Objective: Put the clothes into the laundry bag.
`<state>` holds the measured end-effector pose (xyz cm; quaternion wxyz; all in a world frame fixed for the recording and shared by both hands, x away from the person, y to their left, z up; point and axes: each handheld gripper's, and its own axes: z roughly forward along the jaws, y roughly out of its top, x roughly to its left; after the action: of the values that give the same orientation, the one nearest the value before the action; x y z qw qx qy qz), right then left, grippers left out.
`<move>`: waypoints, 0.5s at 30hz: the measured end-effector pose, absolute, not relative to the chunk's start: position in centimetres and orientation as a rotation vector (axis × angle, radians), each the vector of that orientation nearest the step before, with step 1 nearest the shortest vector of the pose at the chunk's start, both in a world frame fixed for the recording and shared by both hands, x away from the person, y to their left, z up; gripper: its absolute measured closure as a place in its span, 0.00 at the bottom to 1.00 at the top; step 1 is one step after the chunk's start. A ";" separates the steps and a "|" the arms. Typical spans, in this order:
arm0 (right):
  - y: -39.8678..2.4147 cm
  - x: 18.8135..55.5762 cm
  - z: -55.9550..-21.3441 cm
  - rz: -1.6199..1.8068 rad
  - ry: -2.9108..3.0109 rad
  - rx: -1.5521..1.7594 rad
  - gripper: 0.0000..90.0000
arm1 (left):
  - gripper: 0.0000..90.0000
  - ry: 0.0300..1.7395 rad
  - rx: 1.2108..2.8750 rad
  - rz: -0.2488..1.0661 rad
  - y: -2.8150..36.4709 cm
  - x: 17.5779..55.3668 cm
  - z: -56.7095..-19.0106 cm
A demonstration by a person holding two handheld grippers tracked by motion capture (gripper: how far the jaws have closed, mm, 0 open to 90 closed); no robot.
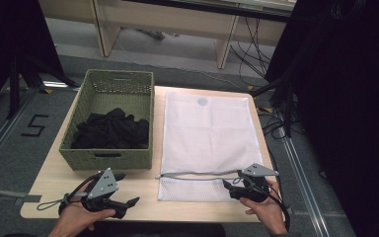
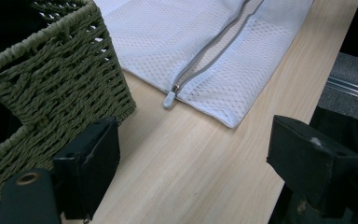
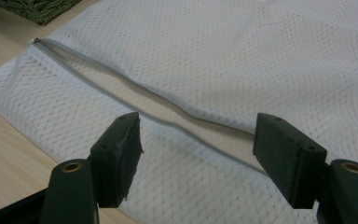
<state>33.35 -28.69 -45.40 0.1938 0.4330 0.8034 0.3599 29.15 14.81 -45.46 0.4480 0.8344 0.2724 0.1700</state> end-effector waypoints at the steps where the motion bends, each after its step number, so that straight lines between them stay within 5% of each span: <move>1: -28.7 33.4 -45.3 1.008 2.258 1.217 0.36 | 0.18 0.677 2.068 0.424 14.8 29.1 -45.5; 15: -28.8 34.1 -46.0 0.932 2.291 1.129 0.33 | 0.17 0.672 2.080 0.415 14.6 29.2 -45.6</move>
<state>34.06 -28.83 -45.98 0.2100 0.4059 0.8239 0.3351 29.23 14.65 -45.61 0.4424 0.8383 0.2710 0.1674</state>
